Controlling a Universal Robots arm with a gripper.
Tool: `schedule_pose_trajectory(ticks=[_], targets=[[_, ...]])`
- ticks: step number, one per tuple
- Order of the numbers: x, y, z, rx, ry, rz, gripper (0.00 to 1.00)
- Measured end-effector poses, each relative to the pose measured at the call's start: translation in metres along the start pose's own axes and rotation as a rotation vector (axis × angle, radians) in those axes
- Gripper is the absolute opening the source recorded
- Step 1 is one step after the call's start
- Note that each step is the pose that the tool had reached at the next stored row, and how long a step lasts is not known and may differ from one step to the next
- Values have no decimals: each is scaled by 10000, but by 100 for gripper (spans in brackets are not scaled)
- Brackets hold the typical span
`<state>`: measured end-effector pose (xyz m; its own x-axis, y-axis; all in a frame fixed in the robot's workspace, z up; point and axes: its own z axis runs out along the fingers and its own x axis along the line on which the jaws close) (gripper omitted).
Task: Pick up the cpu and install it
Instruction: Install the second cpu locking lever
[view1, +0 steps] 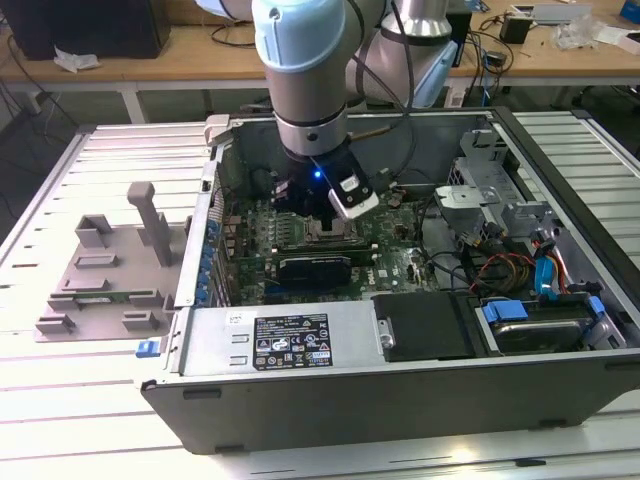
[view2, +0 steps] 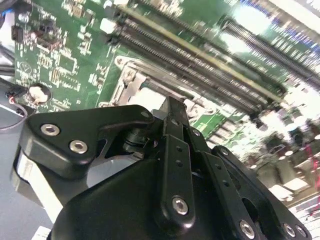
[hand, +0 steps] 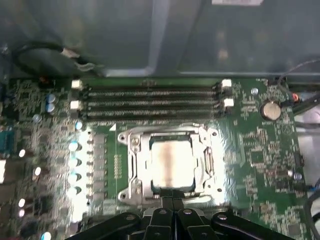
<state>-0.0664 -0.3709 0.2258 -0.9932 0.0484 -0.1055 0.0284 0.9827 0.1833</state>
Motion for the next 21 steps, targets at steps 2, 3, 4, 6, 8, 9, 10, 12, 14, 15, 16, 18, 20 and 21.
schedule_pose_trajectory(ticks=[2,3,4,6,8,9,10,12,14,15,16,18,20,21], targets=[[-22,147,30,358,-10,-42,11],[-30,196,40,554,-13,-63,11],[-35,228,46,687,-15,-77,11],[-44,238,49,750,-15,-87,11],[-71,239,51,790,16,-84,11],[-73,239,52,789,17,-84,11],[-73,240,51,792,22,-82,11],[-85,240,55,803,346,-38,11],[-97,240,57,813,690,11,11],[-97,240,56,815,725,18,11],[-97,240,56,814,734,19,11],[-127,243,61,811,733,17,11],[-159,245,64,812,736,14,11],[-174,246,66,812,738,9,11]])
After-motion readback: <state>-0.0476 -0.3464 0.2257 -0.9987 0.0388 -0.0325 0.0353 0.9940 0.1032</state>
